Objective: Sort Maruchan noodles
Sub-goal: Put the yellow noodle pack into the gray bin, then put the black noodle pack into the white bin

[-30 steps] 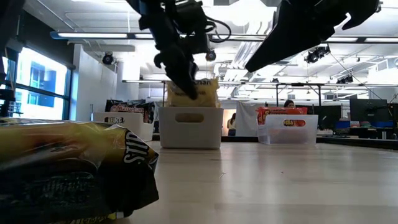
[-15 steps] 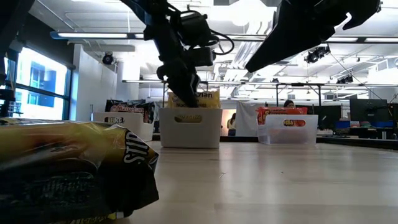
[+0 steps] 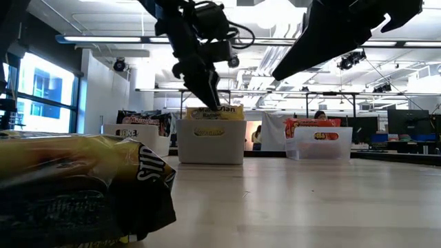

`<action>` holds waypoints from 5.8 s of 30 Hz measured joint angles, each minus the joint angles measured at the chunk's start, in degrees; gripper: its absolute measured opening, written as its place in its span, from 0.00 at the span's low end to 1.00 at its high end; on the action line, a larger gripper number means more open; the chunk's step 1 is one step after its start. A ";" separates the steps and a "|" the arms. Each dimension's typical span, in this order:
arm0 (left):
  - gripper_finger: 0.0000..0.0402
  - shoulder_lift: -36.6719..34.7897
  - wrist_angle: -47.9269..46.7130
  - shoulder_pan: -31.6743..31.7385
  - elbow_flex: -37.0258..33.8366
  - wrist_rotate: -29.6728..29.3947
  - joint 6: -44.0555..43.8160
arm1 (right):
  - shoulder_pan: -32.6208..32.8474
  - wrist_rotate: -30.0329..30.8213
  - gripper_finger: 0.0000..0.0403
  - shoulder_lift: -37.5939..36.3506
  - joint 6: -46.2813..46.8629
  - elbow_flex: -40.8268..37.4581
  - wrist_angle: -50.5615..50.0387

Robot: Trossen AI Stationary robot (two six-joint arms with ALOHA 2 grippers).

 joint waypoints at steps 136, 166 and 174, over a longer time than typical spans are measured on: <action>0.00 -7.55 26.85 -60.80 -29.14 -27.90 -40.39 | -15.85 -42.28 0.66 9.81 1.39 0.00 35.13; 0.00 -7.58 26.27 -56.39 -21.99 -30.56 -22.50 | -16.06 -56.19 0.70 14.78 4.91 2.21 35.54; 0.00 -7.58 26.07 -56.41 -21.99 -30.42 -22.52 | -16.62 -65.11 0.72 14.75 7.77 6.81 30.94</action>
